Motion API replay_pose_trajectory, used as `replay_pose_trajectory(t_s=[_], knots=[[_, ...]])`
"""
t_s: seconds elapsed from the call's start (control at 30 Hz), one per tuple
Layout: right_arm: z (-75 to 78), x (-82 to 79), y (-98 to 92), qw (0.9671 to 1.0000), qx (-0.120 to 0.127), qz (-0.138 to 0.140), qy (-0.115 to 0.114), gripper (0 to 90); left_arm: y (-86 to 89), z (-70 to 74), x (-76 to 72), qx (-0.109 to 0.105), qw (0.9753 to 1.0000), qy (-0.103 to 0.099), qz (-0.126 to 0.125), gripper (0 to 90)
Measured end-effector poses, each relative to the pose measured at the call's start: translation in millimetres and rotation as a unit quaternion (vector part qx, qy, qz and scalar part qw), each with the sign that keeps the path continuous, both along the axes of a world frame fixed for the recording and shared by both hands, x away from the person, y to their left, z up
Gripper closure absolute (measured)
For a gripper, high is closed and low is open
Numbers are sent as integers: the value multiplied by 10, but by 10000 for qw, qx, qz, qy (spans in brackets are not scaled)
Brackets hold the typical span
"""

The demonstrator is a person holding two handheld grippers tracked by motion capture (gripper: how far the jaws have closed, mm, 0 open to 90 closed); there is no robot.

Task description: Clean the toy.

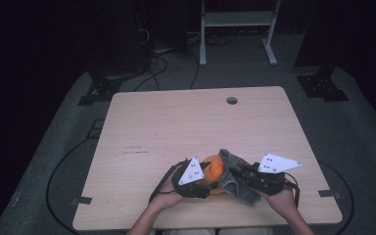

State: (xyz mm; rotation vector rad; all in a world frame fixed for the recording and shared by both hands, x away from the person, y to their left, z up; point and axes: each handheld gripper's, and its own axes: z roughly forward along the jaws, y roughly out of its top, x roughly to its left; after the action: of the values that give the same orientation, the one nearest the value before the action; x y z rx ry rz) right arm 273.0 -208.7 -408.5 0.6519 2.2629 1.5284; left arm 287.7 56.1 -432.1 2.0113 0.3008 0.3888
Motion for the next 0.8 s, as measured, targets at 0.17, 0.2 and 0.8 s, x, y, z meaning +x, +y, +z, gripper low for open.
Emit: replay_pose_trajectory(t_s=[0.17, 0.2, 0.8], knots=[[-64, 82, -176, 9991, -129, -345, 204, 808, -13, -12, -11, -41, 10000, 12, -68, 337], [-53, 66, -173, 9992, -125, -330, 181, 808, -25, -11, -18, -3, 10000, -15, -97, 338], [-60, 112, -273, 9995, -202, -138, 220, 808, -54, -57, -12, 96, 9999, -13, -86, 313]])
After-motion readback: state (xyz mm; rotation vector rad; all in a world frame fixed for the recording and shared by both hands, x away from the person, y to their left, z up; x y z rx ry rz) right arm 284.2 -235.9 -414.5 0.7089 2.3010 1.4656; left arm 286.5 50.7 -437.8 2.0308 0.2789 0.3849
